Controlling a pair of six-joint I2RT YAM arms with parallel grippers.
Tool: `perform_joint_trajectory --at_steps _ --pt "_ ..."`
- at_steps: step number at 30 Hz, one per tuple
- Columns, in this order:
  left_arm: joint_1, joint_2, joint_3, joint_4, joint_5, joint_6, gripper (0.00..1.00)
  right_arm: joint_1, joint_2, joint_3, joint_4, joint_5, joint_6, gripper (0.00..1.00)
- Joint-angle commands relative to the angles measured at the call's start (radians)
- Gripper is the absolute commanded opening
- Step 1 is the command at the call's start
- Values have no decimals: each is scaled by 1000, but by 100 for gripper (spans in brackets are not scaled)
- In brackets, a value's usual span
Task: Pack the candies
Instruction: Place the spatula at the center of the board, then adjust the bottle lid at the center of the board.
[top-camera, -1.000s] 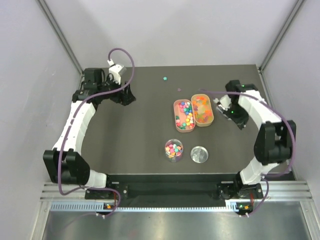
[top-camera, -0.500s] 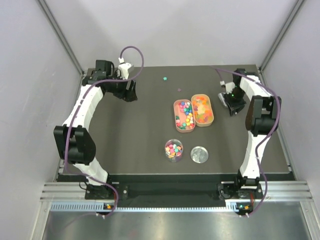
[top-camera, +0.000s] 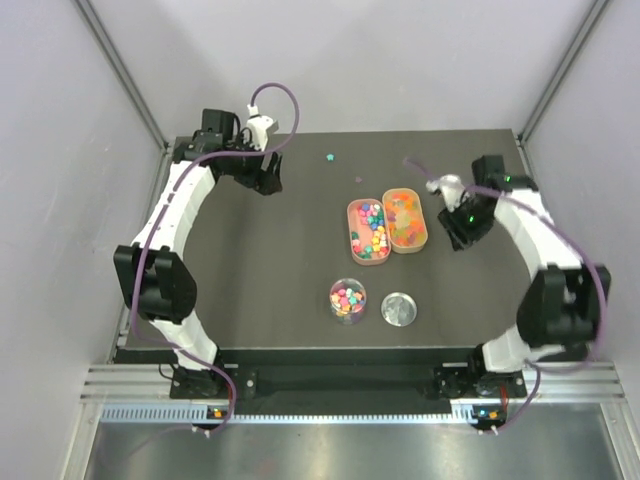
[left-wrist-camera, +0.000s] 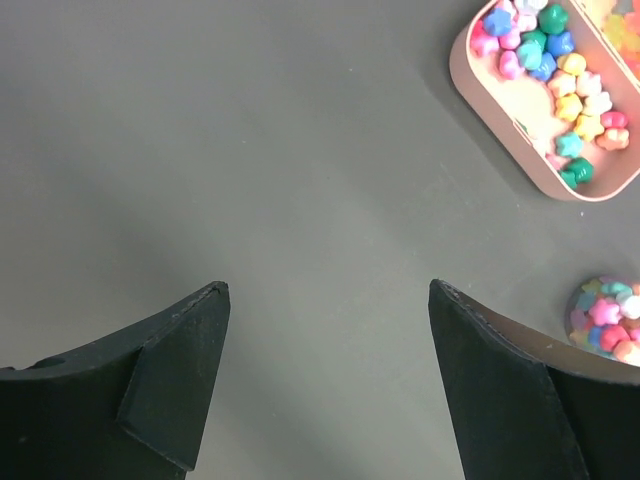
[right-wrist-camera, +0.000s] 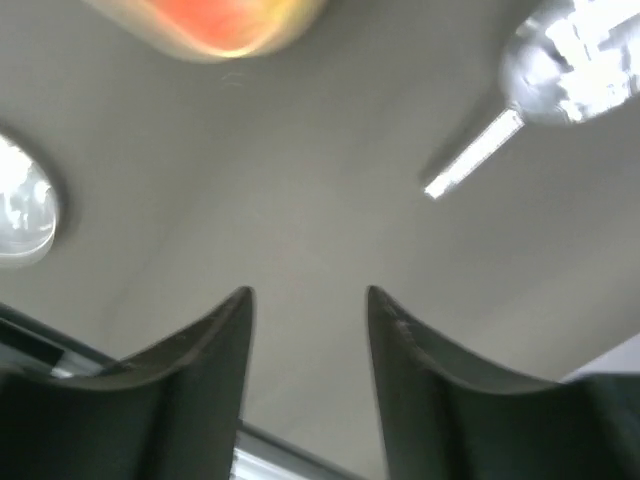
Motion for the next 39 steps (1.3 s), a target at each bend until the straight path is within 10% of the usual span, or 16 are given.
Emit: perform_joint_trajectory --at_steps 1,12,25,39 --pt "1 0 -19 74 -37 -80 83 174 -239 -216 135 -63 -329 42" --pt "4 -139 -171 103 -167 -25 81 402 -485 -594 172 -275 -780 38" --pt "6 -107 -165 106 -205 -2 81 706 -528 -658 149 -264 -773 39" --pt "9 -164 -214 111 -202 -7 82 743 -334 -618 246 -227 -627 33"
